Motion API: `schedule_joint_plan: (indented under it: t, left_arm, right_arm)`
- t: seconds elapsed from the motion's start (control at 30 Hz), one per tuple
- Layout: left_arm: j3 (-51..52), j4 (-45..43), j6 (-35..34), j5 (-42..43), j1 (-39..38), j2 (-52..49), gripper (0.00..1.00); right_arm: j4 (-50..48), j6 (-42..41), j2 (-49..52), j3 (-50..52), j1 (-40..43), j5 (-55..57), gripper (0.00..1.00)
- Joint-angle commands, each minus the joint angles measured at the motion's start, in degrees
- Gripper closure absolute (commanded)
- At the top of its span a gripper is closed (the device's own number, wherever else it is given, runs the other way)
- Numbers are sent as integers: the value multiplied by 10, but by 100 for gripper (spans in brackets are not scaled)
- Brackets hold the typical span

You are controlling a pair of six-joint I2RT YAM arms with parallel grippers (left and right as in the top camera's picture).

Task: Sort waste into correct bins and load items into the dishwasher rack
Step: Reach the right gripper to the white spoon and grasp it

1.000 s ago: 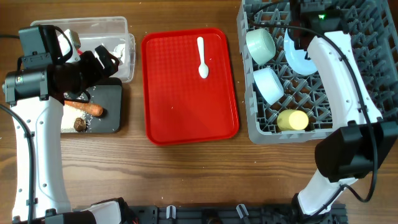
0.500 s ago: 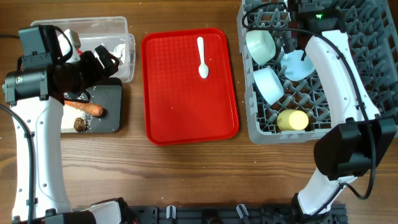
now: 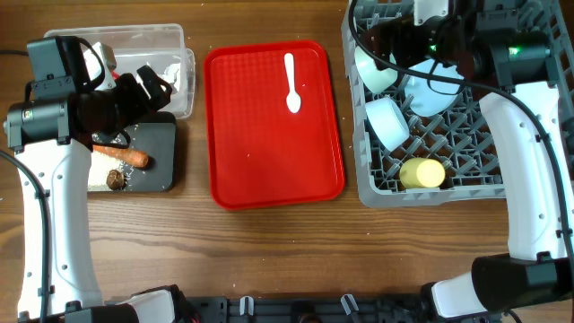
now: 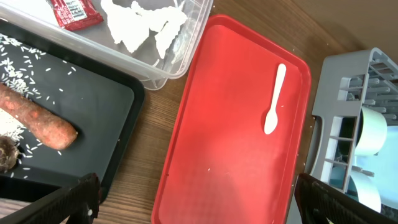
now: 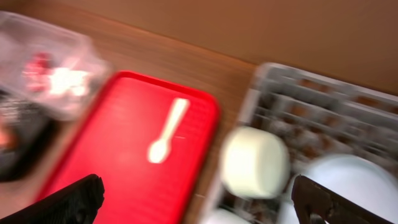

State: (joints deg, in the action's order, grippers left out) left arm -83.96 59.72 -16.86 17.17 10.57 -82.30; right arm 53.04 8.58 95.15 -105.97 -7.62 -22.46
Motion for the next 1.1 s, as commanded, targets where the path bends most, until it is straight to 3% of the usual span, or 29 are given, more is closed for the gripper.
schedule_joint_plan:
  t: [0.0, 0.1, 0.17, 0.27, 0.6, 1.07]
  left_arm:
    - [-5, -1, -5, -3, 3, -3, 0]
    - [-5, -1, -5, -3, 3, -3, 0]
    - [-5, -1, -5, -3, 3, -3, 0]
    - [-5, -2, -5, -3, 3, -3, 0]
    - [-5, -2, -5, -3, 3, -3, 0]
    - [-5, -1, -5, -3, 3, -3, 0]
  right_arm:
    - [-7, -38, -4, 2, -9, -132, 0]
    - [0, -75, -4, 2, -66, -27, 0]
    - [4, -90, 1, 2, -167, 126, 0]
    - [-8, -123, 31, 2, -245, 229, 0]
    - [-42, -161, 274, 2, -245, 231, 0]
    - [-85, -160, 320, 3, -186, 229, 3]
